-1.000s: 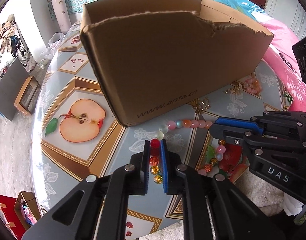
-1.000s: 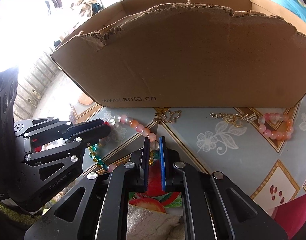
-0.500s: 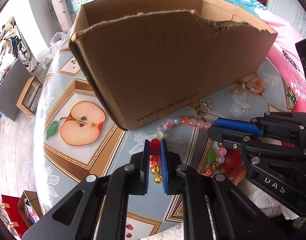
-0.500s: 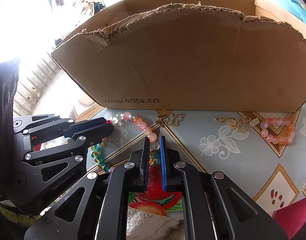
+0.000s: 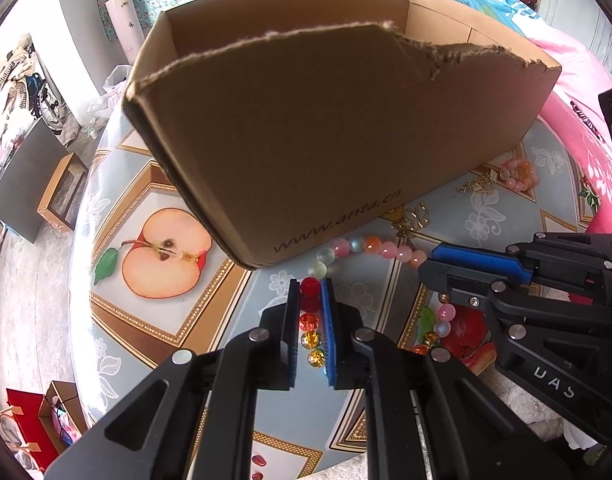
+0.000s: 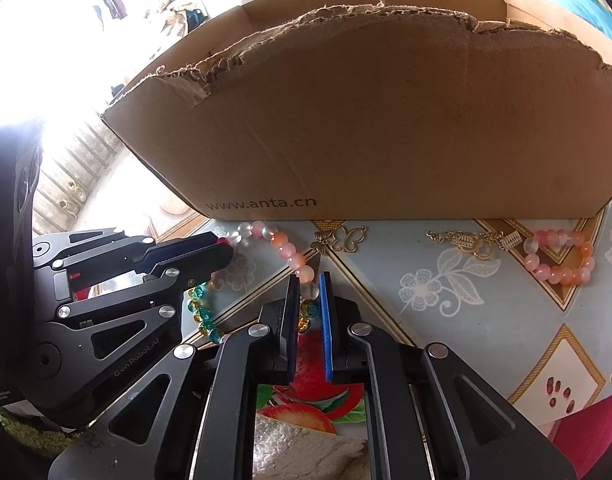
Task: Organize jewelry
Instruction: 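Grasp the multicolour bead bracelet with the left gripper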
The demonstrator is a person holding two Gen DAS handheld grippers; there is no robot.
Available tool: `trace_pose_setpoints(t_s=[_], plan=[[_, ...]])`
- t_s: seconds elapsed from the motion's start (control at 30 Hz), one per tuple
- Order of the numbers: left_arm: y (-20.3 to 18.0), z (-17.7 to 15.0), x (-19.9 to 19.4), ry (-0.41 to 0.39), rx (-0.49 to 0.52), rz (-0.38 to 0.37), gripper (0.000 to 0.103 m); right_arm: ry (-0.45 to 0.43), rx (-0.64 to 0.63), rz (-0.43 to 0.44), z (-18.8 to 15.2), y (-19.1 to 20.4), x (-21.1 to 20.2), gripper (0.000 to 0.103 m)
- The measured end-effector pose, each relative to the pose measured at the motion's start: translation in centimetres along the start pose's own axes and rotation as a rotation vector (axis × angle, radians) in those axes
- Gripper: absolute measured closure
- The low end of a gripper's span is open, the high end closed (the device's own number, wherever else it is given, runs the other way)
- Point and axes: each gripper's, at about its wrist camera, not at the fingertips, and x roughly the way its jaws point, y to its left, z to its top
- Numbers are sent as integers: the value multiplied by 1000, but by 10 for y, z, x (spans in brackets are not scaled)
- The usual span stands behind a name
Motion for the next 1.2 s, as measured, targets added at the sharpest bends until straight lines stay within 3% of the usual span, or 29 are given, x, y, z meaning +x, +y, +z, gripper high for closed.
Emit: trace_pose_setpoints(t_s=[1.2], plan=[[4, 0, -5, -6, -11, -1, 93, -1, 55, 38, 10, -22, -10, 96]])
